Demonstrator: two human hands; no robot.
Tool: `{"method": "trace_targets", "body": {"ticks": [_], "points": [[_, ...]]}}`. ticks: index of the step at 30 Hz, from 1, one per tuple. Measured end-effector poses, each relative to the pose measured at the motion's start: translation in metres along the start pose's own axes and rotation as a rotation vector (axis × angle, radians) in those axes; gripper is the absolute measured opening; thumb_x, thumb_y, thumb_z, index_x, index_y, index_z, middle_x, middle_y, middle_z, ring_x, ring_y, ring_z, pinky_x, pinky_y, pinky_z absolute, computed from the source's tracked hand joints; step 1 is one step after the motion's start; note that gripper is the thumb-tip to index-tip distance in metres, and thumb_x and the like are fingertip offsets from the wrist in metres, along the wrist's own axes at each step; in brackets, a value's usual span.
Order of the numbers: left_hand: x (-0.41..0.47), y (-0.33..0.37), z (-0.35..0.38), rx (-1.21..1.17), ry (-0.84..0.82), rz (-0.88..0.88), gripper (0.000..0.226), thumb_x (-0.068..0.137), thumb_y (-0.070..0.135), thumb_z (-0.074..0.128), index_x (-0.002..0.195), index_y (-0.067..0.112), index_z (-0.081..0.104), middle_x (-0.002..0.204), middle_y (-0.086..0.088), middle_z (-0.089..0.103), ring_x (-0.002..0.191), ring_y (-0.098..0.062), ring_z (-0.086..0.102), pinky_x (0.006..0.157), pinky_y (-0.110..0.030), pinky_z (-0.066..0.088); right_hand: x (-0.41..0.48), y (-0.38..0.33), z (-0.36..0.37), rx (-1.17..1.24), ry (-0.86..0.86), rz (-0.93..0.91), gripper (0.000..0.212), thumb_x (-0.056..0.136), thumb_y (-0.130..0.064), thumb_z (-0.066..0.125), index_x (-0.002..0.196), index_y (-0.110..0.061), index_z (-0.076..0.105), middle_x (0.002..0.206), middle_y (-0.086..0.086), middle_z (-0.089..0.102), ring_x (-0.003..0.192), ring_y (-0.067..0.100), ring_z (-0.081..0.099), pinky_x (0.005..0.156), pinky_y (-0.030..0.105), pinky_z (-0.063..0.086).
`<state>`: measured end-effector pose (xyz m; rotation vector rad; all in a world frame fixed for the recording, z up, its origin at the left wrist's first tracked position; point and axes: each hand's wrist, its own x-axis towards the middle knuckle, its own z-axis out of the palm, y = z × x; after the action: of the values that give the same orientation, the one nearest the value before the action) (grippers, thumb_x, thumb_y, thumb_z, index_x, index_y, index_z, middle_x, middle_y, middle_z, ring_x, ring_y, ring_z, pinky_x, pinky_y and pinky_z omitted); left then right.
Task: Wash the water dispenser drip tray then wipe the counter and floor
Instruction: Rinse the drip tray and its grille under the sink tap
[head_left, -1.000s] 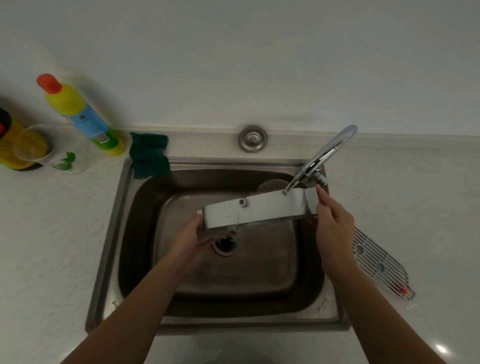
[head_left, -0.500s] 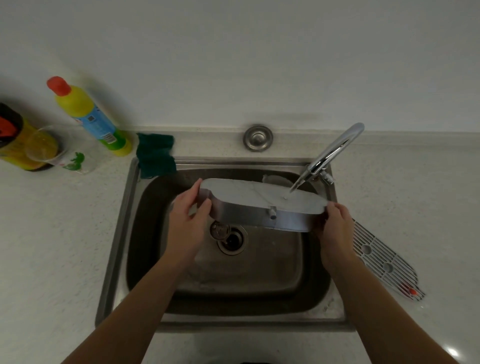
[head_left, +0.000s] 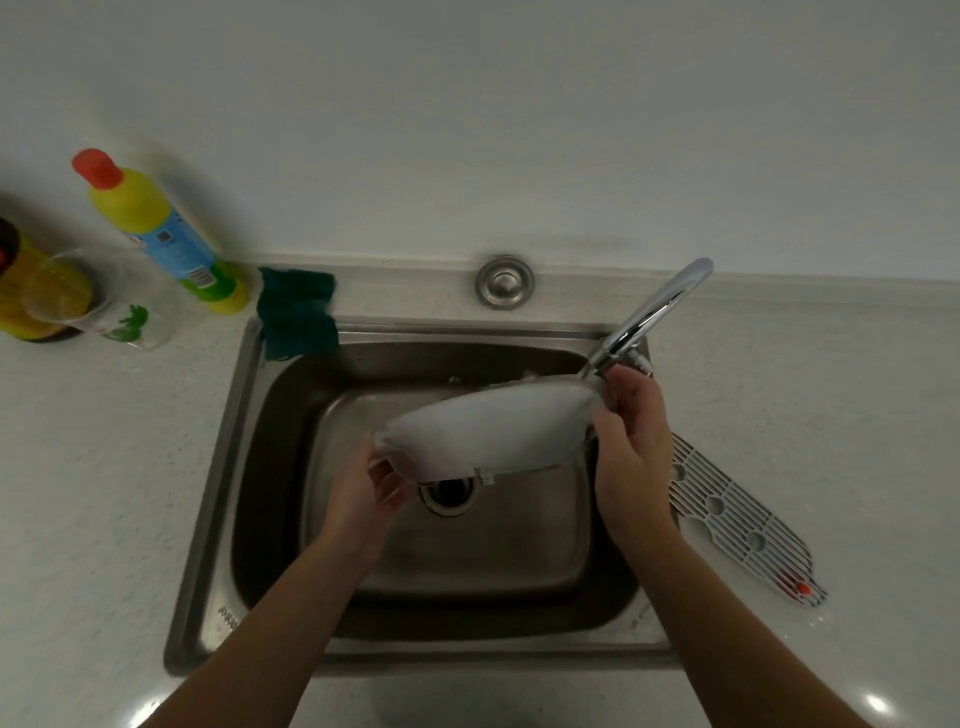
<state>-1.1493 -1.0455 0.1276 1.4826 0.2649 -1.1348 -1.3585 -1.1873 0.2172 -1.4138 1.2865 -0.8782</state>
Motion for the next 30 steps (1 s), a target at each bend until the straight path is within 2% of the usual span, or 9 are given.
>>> {"method": "trace_targets", "body": {"ticks": [3, 5, 9, 12, 15, 17, 20, 25, 30], "points": [[0.005, 0.006, 0.004, -0.023, 0.034, 0.033, 0.033, 0.103, 0.050, 0.054, 0.125, 0.027, 0.064, 0.120, -0.005, 0.073, 0.106, -0.023, 0.072, 0.082, -0.038, 0.058, -0.001, 0.014, 0.003, 0.060, -0.009, 0.247, 0.056, 0.092, -0.048, 0.048, 0.146, -0.034, 0.046, 0.124, -0.025, 0.054, 0.116, 0.000, 0.054, 0.101, 0.035, 0.045], [0.006, 0.012, 0.005, 0.020, 0.038, 0.110, 0.022, 0.101, 0.041, 0.061, 0.119, 0.028, 0.063, 0.121, -0.005, 0.071, 0.104, -0.022, 0.075, 0.078, -0.037, 0.062, 0.005, 0.022, -0.002, 0.092, -0.023, 0.435, 0.070, 0.090, -0.063, 0.049, 0.153, -0.034, 0.037, 0.126, -0.018, 0.050, 0.116, 0.009, 0.051, 0.100, 0.041, 0.045], [0.007, 0.024, 0.003, -0.003, -0.077, 0.203, 0.027, 0.101, 0.024, 0.063, 0.128, 0.024, 0.062, 0.120, -0.004, 0.076, 0.106, -0.019, 0.076, 0.080, -0.034, 0.064, 0.013, 0.025, -0.026, 0.048, -0.298, 0.593, 0.088, 0.072, -0.073, 0.074, 0.146, -0.039, 0.040, 0.130, -0.004, 0.052, 0.110, 0.024, 0.062, 0.074, 0.050, 0.065], [0.007, 0.027, 0.003, 0.096, -0.183, 0.176, 0.033, 0.105, 0.030, 0.055, 0.136, 0.023, 0.063, 0.127, -0.003, 0.074, 0.112, -0.019, 0.073, 0.086, -0.035, 0.062, 0.020, 0.020, -0.039, -0.105, -0.334, 0.395, 0.100, 0.052, -0.069, 0.090, 0.136, -0.039, 0.046, 0.123, -0.006, 0.059, 0.100, 0.021, 0.072, 0.073, 0.045, 0.067], [0.006, 0.020, 0.006, 0.166, -0.270, -0.004, 0.053, 0.100, 0.057, 0.053, 0.136, 0.020, 0.063, 0.134, -0.011, 0.068, 0.113, -0.024, 0.073, 0.091, -0.041, 0.061, 0.022, 0.010, -0.040, -0.273, -0.284, 0.085, 0.094, 0.054, -0.062, 0.090, 0.133, -0.039, 0.045, 0.119, -0.020, 0.058, 0.100, 0.007, 0.068, 0.079, 0.028, 0.060], [0.007, 0.014, 0.009, 0.098, -0.340, -0.167, 0.058, 0.099, 0.067, 0.047, 0.146, 0.032, 0.050, 0.137, -0.016, 0.061, 0.120, -0.034, 0.069, 0.093, -0.048, 0.061, 0.018, 0.006, -0.036, -0.361, -0.285, -0.053, 0.093, 0.057, -0.055, 0.092, 0.134, -0.043, 0.041, 0.123, -0.029, 0.053, 0.110, 0.000, 0.060, 0.085, 0.022, 0.053], [0.010, 0.010, 0.016, 0.000, -0.394, -0.188, 0.057, 0.098, 0.058, 0.057, 0.149, 0.037, 0.045, 0.143, -0.024, 0.057, 0.119, -0.039, 0.070, 0.093, -0.051, 0.060, 0.005, 0.012, -0.032, -0.413, -0.298, -0.140, 0.098, 0.058, -0.051, 0.091, 0.138, -0.049, 0.034, 0.125, -0.045, 0.042, 0.116, -0.017, 0.050, 0.085, 0.006, 0.047], [0.007, 0.037, 0.029, -0.033, -0.260, 0.121, 0.055, 0.091, 0.027, 0.073, 0.142, 0.039, 0.055, 0.136, -0.010, 0.066, 0.108, -0.031, 0.075, 0.083, -0.046, 0.064, -0.018, 0.046, -0.029, -0.431, -0.252, -0.012, 0.093, 0.063, -0.038, 0.095, 0.138, -0.042, 0.040, 0.124, -0.040, 0.044, 0.114, -0.018, 0.046, 0.090, 0.011, 0.042], [-0.007, 0.079, 0.031, 0.501, -0.251, 0.750, 0.078, 0.087, 0.023, 0.081, 0.148, 0.054, 0.044, 0.136, 0.016, 0.062, 0.117, -0.009, 0.069, 0.082, -0.027, 0.063, -0.011, 0.066, -0.025, -0.606, -0.435, 0.109, 0.086, 0.081, -0.026, 0.086, 0.154, -0.024, 0.041, 0.150, -0.004, 0.050, 0.137, 0.017, 0.050, 0.114, 0.039, 0.045]]}}
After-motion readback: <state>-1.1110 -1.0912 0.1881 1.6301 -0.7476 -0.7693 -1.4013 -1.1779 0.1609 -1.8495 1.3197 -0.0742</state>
